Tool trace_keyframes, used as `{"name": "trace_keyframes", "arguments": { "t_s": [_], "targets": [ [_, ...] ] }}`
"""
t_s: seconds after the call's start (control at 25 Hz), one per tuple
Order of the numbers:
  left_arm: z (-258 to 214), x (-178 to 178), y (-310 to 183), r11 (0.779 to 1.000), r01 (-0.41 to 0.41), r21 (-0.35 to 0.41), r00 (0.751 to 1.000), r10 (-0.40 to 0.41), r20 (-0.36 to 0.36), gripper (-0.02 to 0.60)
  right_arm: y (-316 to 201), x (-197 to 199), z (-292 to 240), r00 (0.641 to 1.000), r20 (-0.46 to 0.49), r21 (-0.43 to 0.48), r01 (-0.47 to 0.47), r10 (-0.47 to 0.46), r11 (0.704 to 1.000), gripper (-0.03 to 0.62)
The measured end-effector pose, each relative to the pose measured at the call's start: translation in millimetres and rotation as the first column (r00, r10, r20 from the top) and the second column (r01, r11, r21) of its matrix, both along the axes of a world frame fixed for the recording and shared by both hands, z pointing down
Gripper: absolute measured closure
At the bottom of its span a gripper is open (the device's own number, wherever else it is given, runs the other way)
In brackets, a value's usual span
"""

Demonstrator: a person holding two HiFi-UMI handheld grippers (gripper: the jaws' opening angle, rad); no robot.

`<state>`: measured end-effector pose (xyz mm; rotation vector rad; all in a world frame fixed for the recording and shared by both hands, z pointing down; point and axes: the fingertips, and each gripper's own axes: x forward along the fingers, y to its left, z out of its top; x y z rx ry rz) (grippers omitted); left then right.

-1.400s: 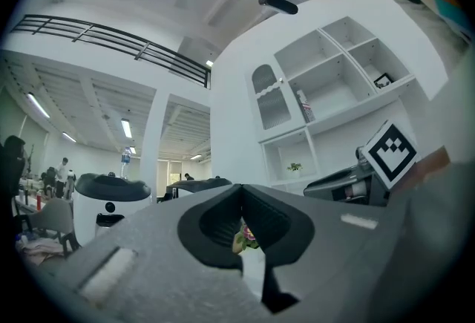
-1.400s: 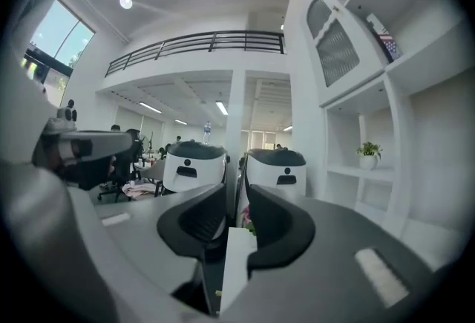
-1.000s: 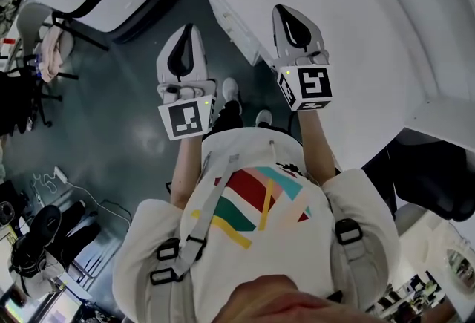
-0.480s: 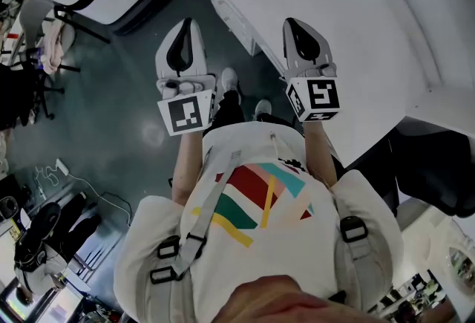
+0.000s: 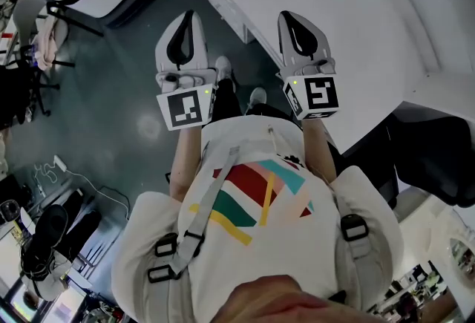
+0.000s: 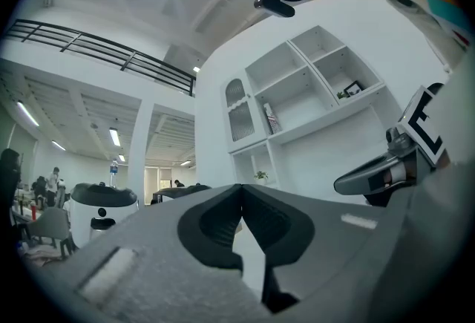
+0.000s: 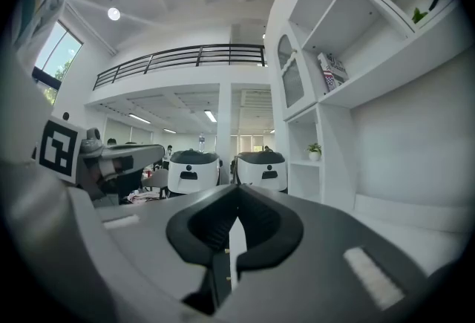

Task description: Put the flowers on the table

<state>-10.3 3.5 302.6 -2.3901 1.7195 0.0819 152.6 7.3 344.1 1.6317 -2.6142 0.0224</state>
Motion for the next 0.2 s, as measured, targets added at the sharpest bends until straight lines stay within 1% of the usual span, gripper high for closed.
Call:
{"name": "trace_keyframes", "arguments": {
  "t_s": [0.2],
  "targets": [
    [0.7,4.0,1.5,1.000,-0.011,0.001,1.000,0.011,0.000,0.580,5.5,2.5,-0.8,1.000,0.005,0.008,-0.003,0.003,1.000,0.593]
  ]
}}
